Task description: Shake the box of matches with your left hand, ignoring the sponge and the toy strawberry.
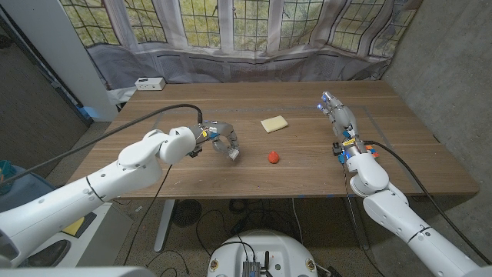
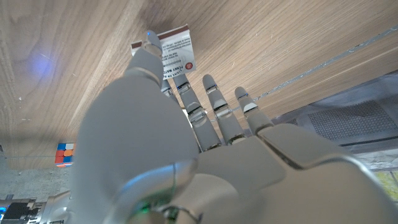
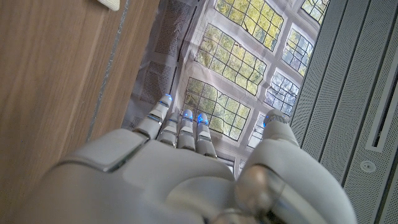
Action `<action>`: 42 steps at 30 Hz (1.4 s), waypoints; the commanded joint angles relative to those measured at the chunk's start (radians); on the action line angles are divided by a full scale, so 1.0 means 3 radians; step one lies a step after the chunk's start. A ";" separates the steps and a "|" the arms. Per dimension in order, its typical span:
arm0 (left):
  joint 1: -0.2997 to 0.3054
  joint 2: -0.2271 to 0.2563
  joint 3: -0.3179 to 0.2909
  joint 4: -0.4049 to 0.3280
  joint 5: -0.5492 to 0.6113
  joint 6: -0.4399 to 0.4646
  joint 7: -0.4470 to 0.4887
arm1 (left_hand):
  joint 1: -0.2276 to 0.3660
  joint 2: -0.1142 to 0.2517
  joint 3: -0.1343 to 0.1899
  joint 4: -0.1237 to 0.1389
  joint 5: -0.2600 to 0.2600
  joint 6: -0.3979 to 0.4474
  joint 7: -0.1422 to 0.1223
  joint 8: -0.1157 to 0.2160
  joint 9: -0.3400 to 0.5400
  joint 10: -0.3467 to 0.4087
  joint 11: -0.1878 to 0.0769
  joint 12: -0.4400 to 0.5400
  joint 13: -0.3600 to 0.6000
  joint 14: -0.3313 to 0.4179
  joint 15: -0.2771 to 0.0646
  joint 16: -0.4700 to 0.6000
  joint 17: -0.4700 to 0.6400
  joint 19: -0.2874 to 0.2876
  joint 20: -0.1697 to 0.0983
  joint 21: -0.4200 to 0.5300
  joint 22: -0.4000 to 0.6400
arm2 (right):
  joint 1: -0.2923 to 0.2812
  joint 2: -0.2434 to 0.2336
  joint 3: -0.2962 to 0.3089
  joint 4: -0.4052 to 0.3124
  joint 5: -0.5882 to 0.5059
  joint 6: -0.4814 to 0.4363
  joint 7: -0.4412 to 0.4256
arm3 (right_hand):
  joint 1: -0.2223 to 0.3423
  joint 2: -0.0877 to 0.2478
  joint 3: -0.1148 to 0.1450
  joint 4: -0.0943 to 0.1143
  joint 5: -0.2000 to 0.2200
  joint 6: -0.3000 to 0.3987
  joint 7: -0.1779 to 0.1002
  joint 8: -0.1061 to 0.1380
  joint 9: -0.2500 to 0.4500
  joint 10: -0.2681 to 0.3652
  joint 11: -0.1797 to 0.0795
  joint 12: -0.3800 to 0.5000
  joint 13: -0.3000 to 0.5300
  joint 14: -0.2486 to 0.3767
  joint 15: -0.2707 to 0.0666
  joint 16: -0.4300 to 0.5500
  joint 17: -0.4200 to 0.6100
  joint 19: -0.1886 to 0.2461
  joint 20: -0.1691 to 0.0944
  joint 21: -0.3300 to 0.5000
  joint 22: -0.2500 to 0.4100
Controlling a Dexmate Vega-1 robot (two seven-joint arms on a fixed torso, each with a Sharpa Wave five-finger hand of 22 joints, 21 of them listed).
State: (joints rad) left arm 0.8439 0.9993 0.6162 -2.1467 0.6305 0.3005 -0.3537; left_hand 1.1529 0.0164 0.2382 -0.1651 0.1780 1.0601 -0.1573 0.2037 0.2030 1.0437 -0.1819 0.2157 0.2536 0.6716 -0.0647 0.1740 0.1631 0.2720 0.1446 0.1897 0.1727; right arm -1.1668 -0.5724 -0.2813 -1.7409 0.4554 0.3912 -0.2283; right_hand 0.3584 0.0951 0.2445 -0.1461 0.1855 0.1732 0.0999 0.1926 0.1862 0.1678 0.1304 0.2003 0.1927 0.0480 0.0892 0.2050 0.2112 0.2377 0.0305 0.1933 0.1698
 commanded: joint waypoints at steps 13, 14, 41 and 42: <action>-0.0011 -0.0166 0.0179 0.0159 0.0322 -0.0103 -0.0038 | -0.0078 0.0210 0.0077 0.0044 0.0010 -0.0003 -0.0024 0.0010 0.0002 0.0115 -0.0132 0.0025 0.0025 -0.0043 -0.0317 0.0011 0.0011 -0.0046 0.0005 0.0005 0.0008 | -0.0035 0.0006 0.0003 -0.0021 -0.0017 -0.0033 -0.0041 | -0.0017 0.0007 -0.0002 0.0014 0.0002 0.0038 -0.0004 0.0009 0.0007 0.0029 -0.0004 0.0001 0.0009 0.0025 0.0007 0.0024 0.0015 0.0024 -0.0006 0.0005 0.0010; -0.0011 -0.0171 0.0185 0.0161 0.0342 -0.0100 -0.0042 | -0.0077 0.0209 0.0077 0.0042 0.0010 -0.0001 -0.0025 0.0011 0.0002 0.0115 -0.0132 0.0025 0.0026 -0.0046 -0.0320 0.0010 0.0011 -0.0046 0.0001 0.0005 0.0008 | -0.0038 0.0007 0.0004 -0.0024 -0.0017 -0.0034 -0.0046 | -0.0017 0.0007 -0.0002 0.0014 0.0002 0.0037 -0.0003 0.0008 0.0007 0.0029 -0.0002 0.0001 0.0009 0.0026 0.0009 0.0025 0.0015 0.0025 -0.0004 0.0005 0.0010; 0.0011 -0.0260 0.0225 0.0245 0.0481 -0.0125 -0.0086 | -0.0084 0.0191 0.0063 0.0043 0.0005 -0.0085 -0.0051 -0.0015 0.0005 0.0060 -0.0129 0.0006 0.0033 -0.0091 -0.0302 0.0013 0.0014 -0.0087 0.0001 0.0004 0.0011 | -0.0055 -0.0013 -0.0001 -0.0049 -0.0028 -0.0059 -0.0046 | -0.0017 0.0006 -0.0002 0.0015 0.0002 0.0036 -0.0005 0.0008 0.0007 0.0030 0.0003 0.0001 0.0009 0.0029 0.0008 0.0026 0.0015 0.0027 -0.0006 0.0006 0.0010; 0.0010 -0.0265 0.0232 0.0252 0.0493 -0.0125 -0.0088 | -0.0086 0.0196 0.0064 0.0046 0.0005 -0.0096 -0.0044 -0.0017 0.0006 0.0049 -0.0128 0.0002 0.0033 -0.0088 -0.0299 0.0015 0.0015 -0.0095 0.0008 0.0002 0.0011 | -0.0057 -0.0010 0.0003 -0.0053 -0.0017 -0.0067 -0.0051 | -0.0017 0.0006 -0.0002 0.0014 0.0002 0.0037 -0.0007 0.0009 0.0007 0.0028 0.0001 0.0000 0.0009 0.0028 0.0009 0.0025 0.0015 0.0027 -0.0007 0.0006 0.0010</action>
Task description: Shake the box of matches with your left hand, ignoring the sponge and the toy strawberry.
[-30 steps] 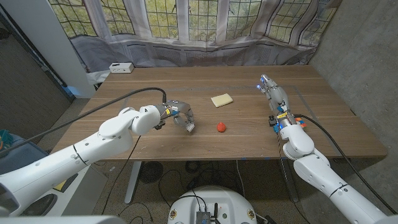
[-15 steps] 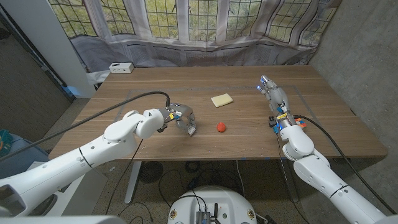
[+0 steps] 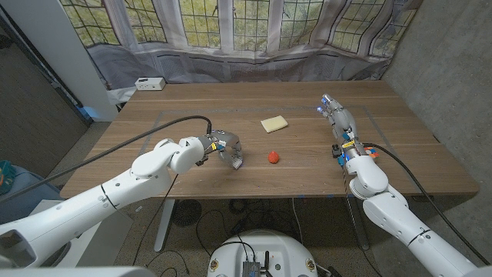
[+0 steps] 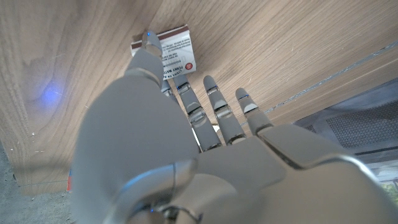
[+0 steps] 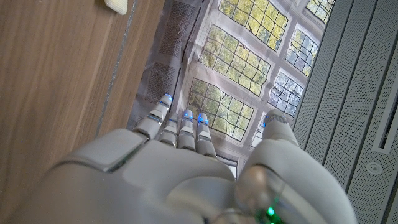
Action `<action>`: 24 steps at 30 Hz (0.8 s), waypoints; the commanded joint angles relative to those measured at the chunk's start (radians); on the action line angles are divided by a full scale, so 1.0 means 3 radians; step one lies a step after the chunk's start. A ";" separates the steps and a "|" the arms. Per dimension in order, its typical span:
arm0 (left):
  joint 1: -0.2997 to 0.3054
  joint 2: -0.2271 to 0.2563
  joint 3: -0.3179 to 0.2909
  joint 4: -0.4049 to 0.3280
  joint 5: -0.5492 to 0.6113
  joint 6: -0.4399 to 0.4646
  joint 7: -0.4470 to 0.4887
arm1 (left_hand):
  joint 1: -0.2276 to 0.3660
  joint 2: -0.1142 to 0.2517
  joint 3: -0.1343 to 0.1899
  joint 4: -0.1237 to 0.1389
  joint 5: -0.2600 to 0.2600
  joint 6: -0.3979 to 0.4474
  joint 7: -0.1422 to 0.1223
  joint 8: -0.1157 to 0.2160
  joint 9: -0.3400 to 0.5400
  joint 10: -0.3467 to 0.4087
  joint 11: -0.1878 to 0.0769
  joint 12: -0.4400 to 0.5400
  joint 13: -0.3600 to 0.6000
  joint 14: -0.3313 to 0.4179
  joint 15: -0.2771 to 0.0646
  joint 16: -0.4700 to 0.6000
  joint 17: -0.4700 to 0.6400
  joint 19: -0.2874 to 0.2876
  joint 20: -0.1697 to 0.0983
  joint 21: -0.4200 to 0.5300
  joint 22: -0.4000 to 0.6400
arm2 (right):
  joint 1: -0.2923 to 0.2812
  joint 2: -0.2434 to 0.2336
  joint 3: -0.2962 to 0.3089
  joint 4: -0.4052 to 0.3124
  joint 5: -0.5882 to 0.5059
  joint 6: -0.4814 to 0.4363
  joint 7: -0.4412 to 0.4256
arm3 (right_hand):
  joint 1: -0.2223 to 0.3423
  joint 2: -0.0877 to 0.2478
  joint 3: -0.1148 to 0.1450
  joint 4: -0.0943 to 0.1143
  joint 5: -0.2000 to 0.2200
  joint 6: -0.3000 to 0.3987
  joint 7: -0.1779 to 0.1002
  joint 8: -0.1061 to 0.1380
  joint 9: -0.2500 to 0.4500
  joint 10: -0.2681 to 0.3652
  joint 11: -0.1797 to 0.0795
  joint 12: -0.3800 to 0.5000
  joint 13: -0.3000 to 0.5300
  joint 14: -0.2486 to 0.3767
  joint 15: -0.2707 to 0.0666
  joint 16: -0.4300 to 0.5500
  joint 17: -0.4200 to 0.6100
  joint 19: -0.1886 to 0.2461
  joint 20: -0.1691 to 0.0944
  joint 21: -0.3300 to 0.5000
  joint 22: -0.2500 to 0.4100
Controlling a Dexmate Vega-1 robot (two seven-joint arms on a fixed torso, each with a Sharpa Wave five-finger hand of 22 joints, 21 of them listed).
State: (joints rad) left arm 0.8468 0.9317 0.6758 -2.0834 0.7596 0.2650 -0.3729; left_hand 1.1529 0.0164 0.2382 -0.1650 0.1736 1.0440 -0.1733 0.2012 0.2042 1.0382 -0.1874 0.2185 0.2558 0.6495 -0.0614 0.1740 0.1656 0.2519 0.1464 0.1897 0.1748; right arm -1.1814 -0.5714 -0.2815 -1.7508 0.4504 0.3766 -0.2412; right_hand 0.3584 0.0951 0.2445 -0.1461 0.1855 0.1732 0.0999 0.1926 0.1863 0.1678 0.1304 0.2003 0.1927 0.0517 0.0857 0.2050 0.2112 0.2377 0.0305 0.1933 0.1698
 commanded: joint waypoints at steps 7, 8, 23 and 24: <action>-0.0012 -0.0056 0.0054 0.0057 0.0107 -0.0011 -0.0046 | -0.0083 0.0173 0.0056 0.0038 0.0019 -0.0230 -0.0011 -0.0055 0.0003 -0.0084 -0.0105 -0.0046 0.0036 -0.0080 -0.0303 0.0003 0.0004 -0.0057 0.0028 0.0005 0.0006 | -0.0011 -0.0022 0.0012 -0.0033 0.0002 -0.0027 -0.0010 | -0.0017 0.0006 -0.0002 0.0015 0.0002 0.0037 -0.0005 0.0009 0.0007 0.0030 0.0001 0.0001 0.0009 0.0013 0.0020 0.0024 0.0015 0.0026 -0.0007 0.0006 0.0010; -0.0012 -0.0060 0.0057 0.0059 0.0118 -0.0008 -0.0046 | -0.0087 0.0171 0.0052 0.0042 0.0018 -0.0276 0.0011 -0.0063 0.0003 -0.0109 -0.0105 -0.0047 0.0042 -0.0095 -0.0309 0.0004 0.0006 -0.0057 0.0026 0.0008 0.0006 | -0.0011 -0.0025 0.0012 -0.0032 0.0001 -0.0025 -0.0006 | -0.0018 0.0006 -0.0002 0.0015 0.0002 0.0037 -0.0007 0.0008 0.0007 0.0030 0.0001 0.0001 0.0009 0.0013 0.0019 0.0024 0.0015 0.0026 -0.0007 0.0006 0.0010; -0.0031 -0.0084 0.0074 0.0066 0.0261 0.0005 -0.0063 | -0.0160 0.0103 -0.0021 0.0063 0.0005 -0.0709 0.0019 -0.0090 -0.0003 -0.0536 -0.0093 -0.0088 0.0074 -0.0267 -0.0289 0.0007 0.0009 -0.0129 0.0091 0.0007 0.0010 | -0.0006 -0.0020 0.0013 -0.0036 0.0004 -0.0035 -0.0012 | -0.0017 0.0005 -0.0003 0.0014 0.0001 0.0039 -0.0005 0.0009 0.0007 0.0029 0.0002 0.0000 0.0009 0.0016 0.0021 0.0025 0.0015 0.0025 -0.0005 0.0005 0.0010; -0.0027 -0.0082 0.0070 0.0064 0.0264 0.0007 -0.0064 | -0.0162 0.0100 -0.0023 0.0063 0.0006 -0.0728 0.0012 -0.0091 -0.0004 -0.0552 -0.0094 -0.0088 0.0076 -0.0287 -0.0281 0.0002 0.0009 -0.0132 0.0093 0.0007 0.0010 | -0.0004 -0.0023 0.0011 -0.0031 -0.0001 -0.0031 -0.0007 | -0.0017 0.0005 -0.0003 0.0014 0.0001 0.0039 -0.0006 0.0009 0.0007 0.0029 0.0000 0.0000 0.0009 0.0015 0.0020 0.0024 0.0015 0.0026 -0.0008 0.0006 0.0010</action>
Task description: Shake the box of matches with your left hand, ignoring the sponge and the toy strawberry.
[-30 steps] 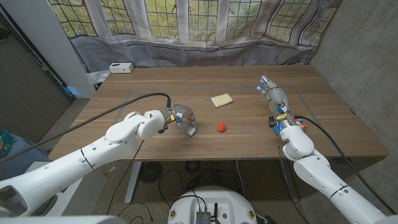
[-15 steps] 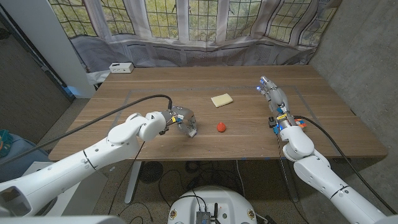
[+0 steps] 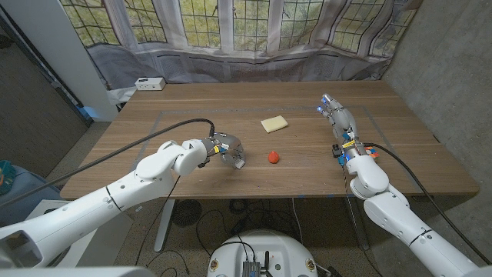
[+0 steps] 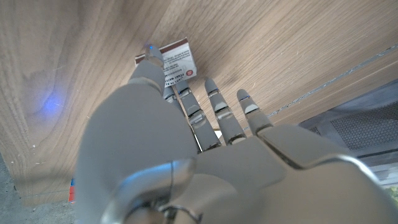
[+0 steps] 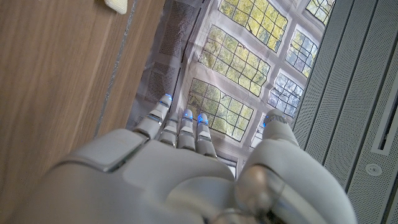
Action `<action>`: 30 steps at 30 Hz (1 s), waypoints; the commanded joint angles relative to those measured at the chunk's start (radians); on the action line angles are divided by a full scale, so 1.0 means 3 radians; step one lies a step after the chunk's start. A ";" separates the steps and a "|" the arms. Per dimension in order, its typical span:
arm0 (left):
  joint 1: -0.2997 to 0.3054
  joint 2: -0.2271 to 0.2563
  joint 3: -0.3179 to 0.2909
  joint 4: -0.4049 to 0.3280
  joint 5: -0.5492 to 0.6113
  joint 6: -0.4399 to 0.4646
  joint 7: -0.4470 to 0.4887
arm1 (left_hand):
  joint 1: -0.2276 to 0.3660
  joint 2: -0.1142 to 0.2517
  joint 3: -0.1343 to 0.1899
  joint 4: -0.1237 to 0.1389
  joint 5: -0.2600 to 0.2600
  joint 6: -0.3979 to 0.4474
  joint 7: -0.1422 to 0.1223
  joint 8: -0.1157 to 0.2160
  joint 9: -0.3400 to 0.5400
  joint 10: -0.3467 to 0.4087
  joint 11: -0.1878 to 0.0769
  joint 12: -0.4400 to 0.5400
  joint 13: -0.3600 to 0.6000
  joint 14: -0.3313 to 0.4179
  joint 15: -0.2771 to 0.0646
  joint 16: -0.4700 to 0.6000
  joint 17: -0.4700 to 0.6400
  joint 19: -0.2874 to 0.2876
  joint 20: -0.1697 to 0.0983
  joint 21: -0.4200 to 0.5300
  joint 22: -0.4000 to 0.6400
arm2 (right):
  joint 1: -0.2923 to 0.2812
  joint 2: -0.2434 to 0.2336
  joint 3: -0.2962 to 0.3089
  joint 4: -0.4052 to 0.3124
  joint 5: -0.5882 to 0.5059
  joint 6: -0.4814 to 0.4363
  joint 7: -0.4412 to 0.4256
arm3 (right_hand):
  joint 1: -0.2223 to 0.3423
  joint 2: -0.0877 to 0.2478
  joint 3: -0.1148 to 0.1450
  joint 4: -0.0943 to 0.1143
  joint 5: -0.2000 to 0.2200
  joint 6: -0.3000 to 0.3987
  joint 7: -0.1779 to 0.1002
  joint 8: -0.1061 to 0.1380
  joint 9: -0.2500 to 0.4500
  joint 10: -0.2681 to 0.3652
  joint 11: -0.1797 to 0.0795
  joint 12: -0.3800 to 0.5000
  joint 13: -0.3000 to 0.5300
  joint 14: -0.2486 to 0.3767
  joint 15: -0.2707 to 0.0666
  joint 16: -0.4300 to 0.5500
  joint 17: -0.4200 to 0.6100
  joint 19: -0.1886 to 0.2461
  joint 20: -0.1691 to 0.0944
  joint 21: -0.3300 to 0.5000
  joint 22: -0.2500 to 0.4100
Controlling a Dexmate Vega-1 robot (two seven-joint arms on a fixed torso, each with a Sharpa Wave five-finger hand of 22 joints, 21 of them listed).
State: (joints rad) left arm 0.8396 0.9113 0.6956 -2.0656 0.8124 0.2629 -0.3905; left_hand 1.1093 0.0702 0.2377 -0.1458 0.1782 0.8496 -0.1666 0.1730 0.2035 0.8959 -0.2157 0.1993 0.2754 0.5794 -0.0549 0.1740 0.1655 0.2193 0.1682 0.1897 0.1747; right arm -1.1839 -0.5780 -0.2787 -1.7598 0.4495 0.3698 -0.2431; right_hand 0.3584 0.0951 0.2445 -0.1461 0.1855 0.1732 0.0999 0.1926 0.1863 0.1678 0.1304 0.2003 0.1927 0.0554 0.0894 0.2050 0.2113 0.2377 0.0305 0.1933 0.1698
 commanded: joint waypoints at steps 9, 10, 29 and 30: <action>0.0008 0.0003 -0.0017 -0.0008 0.0084 0.0014 -0.0048 | -0.0125 -0.0136 -0.0086 0.0032 0.0004 -0.0397 -0.0004 -0.0001 -0.0008 -0.0378 0.0004 -0.0032 0.0010 -0.0218 -0.0259 -0.0004 0.0013 -0.0111 0.0032 -0.0001 0.0010 | 0.0020 0.0006 -0.0006 0.0009 0.0007 -0.0014 0.0005 | -0.0017 0.0007 -0.0003 0.0015 0.0001 0.0042 -0.0007 0.0010 0.0007 0.0032 -0.0003 0.0002 0.0009 0.0004 0.0003 0.0025 0.0015 0.0035 -0.0020 0.0009 0.0010; 0.0004 0.0005 -0.0016 -0.0009 0.0083 0.0009 -0.0061 | -0.0146 -0.0138 -0.0095 0.0040 0.0005 -0.0424 -0.0005 0.0005 -0.0010 -0.0425 0.0005 -0.0035 0.0008 -0.0256 -0.0228 -0.0006 0.0015 -0.0124 0.0041 -0.0002 0.0010 | 0.0022 0.0002 -0.0009 0.0013 -0.0001 -0.0010 0.0009 | -0.0018 0.0007 -0.0003 0.0015 0.0001 0.0044 -0.0008 0.0011 0.0007 0.0033 -0.0005 0.0002 0.0009 0.0005 0.0001 0.0026 0.0015 0.0035 -0.0018 0.0008 0.0010; 0.0053 0.0040 -0.0045 -0.0056 0.0172 0.0014 -0.0061 | -0.0380 -0.0176 -0.0180 0.0060 0.0049 -0.1382 0.0099 -0.0002 -0.0036 -0.1504 0.0152 -0.0053 -0.0082 -0.0899 -0.0078 -0.0005 0.0022 -0.0445 0.0107 -0.0008 0.0011 | -0.0006 0.0012 -0.0015 -0.0024 -0.0037 -0.0026 -0.0044 | -0.0023 0.0002 -0.0006 0.0017 0.0000 0.0066 -0.0005 0.0018 0.0007 0.0057 -0.0010 0.0010 0.0009 0.0016 0.0009 0.0029 0.0016 0.0042 -0.0009 0.0010 0.0010; 0.0057 0.0043 -0.0046 -0.0062 0.0181 0.0015 -0.0064 | -0.0395 -0.0177 -0.0184 0.0062 0.0051 -0.1487 0.0123 -0.0009 -0.0037 -0.1565 0.0176 -0.0044 -0.0089 -0.0919 -0.0065 0.0004 0.0022 -0.0492 0.0102 -0.0014 0.0011 | -0.0008 0.0011 -0.0015 -0.0027 -0.0036 -0.0026 -0.0044 | -0.0023 0.0002 -0.0007 0.0017 0.0000 0.0067 -0.0006 0.0018 0.0007 0.0060 -0.0006 0.0011 0.0009 0.0016 0.0010 0.0029 0.0016 0.0043 -0.0007 0.0010 0.0010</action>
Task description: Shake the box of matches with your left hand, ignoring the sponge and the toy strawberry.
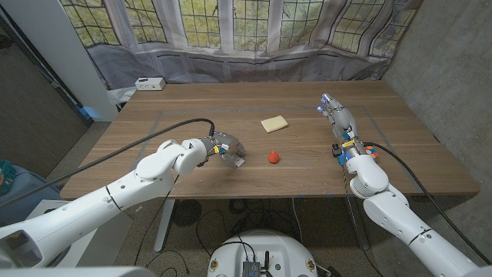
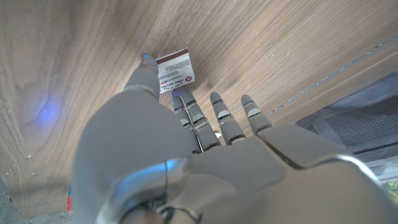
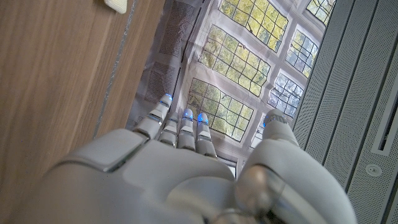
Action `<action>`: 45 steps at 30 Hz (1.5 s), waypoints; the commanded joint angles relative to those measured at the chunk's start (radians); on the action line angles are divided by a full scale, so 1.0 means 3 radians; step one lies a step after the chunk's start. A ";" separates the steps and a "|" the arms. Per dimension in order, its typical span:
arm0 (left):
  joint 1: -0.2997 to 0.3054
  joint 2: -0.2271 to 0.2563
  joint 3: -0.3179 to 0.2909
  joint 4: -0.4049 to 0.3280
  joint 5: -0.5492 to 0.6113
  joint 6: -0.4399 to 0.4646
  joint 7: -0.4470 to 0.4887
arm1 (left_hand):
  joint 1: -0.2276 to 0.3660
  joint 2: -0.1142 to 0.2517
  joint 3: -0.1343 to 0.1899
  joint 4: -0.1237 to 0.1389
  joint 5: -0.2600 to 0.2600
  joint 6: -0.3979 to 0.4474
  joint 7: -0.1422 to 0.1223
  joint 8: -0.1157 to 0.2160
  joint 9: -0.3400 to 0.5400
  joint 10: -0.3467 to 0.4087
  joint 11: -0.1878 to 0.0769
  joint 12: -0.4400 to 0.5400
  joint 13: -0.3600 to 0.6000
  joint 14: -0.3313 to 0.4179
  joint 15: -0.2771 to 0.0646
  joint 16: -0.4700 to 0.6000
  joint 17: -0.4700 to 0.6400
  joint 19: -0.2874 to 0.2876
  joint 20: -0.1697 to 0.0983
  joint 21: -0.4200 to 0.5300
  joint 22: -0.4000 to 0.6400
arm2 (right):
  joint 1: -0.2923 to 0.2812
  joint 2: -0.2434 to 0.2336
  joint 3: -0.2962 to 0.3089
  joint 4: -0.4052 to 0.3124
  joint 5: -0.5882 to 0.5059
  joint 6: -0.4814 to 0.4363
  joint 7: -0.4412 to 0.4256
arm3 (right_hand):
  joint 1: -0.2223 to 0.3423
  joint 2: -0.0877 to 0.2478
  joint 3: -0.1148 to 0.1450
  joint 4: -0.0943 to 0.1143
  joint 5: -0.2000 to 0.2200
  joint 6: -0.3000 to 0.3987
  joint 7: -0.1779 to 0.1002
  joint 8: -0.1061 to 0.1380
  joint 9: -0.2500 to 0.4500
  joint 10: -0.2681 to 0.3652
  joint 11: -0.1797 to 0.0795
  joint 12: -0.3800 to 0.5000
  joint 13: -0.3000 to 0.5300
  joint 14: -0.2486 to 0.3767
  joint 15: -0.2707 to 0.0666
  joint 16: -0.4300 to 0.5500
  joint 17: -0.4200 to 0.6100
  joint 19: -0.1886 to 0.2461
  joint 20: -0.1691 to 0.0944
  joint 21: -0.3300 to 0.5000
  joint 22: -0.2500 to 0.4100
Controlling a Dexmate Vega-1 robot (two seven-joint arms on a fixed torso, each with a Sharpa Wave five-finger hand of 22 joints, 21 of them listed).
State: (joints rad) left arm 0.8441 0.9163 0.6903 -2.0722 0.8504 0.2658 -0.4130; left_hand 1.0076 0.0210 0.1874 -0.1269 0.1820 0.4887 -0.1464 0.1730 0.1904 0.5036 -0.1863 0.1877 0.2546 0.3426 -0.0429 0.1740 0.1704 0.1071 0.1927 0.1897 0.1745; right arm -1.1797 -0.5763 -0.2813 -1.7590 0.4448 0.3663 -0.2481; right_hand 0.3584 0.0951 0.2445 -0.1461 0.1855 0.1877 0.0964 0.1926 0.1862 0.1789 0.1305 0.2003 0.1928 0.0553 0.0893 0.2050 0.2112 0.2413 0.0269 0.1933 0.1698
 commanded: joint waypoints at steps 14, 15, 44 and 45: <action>0.0253 0.0139 -0.0252 -0.0212 -0.0045 0.0059 0.0264 | -0.0175 -0.0020 -0.0051 0.0026 0.0048 -0.0395 0.0193 0.0062 0.0001 -0.0454 0.0209 0.0048 -0.0053 -0.0236 -0.0038 0.0031 0.0008 -0.0237 0.0009 0.0002 0.0012 | -0.0050 -0.0014 0.0002 -0.0096 -0.0056 -0.0041 -0.0055 | -0.0026 0.0000 -0.0008 0.0018 0.0001 0.0026 0.0006 0.0019 0.0007 0.0032 -0.0010 0.0012 0.0009 0.0021 0.0014 0.0031 0.0016 0.0032 0.0005 0.0010 0.0010; 0.0273 0.0152 -0.0277 -0.0228 -0.0061 0.0068 0.0287 | -0.0181 -0.0020 -0.0053 0.0028 0.0048 -0.0388 0.0193 0.0064 0.0000 -0.0445 0.0214 0.0054 -0.0054 -0.0230 -0.0048 0.0034 0.0008 -0.0227 0.0003 0.0007 0.0012 | -0.0052 -0.0015 0.0002 -0.0099 -0.0058 -0.0042 -0.0056 | -0.0026 0.0000 -0.0008 0.0018 0.0001 0.0024 0.0007 0.0018 0.0007 0.0031 -0.0010 0.0012 0.0009 0.0019 0.0011 0.0030 0.0016 0.0030 0.0003 0.0009 0.0010; 0.0989 -0.0066 -0.1223 0.0091 -0.1708 -0.0675 0.2108 | -0.1401 0.0243 -0.0336 0.0684 -0.0019 -0.0515 0.0465 0.0015 -0.0016 -0.0670 0.0615 0.0051 -0.0121 -0.0311 0.0157 0.0043 0.0049 -0.0191 0.0001 0.0030 0.0030 | -0.0044 0.0017 0.0015 -0.0089 -0.0101 0.0007 -0.0072 | -0.0024 0.0004 -0.0006 0.0016 0.0003 0.0139 -0.0017 0.0042 0.0016 0.0034 -0.0017 0.0008 0.0011 0.0012 0.0003 0.0023 0.0013 0.0025 0.0006 0.0006 0.0010; 0.0995 -0.0077 -0.1233 0.0106 -0.1747 -0.0698 0.2132 | -0.1470 0.0243 -0.0360 0.0718 -0.0016 -0.0574 0.0469 0.0004 -0.0018 -0.0710 0.0639 0.0041 -0.0125 -0.0341 0.0178 0.0036 0.0049 -0.0199 0.0010 0.0029 0.0031 | -0.0040 0.0012 0.0014 -0.0082 -0.0108 0.0013 -0.0064 | -0.0024 0.0004 -0.0006 0.0016 0.0003 0.0135 -0.0018 0.0039 0.0016 0.0031 -0.0020 0.0007 0.0011 0.0011 0.0000 0.0023 0.0013 0.0026 0.0007 0.0007 0.0010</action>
State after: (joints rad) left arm 1.0857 0.9396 0.4010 -2.1071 0.5175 0.1810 0.0593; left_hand 0.6030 0.0935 0.0895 0.0683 0.1807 0.3401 -0.0093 0.1804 0.1858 0.2981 -0.0102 0.2004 0.2181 0.2465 -0.0035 0.1856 0.1797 0.0547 0.1867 0.1968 0.1796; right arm -1.1984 -0.5746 -0.2766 -1.7925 0.4149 0.3618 -0.2746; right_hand 0.3584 0.0951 0.2402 -0.1418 0.1855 0.2374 0.0890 0.2071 0.1887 0.1823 0.1268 0.2003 0.1927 0.0552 0.0892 0.2050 0.2113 0.2412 0.0270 0.1933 0.1698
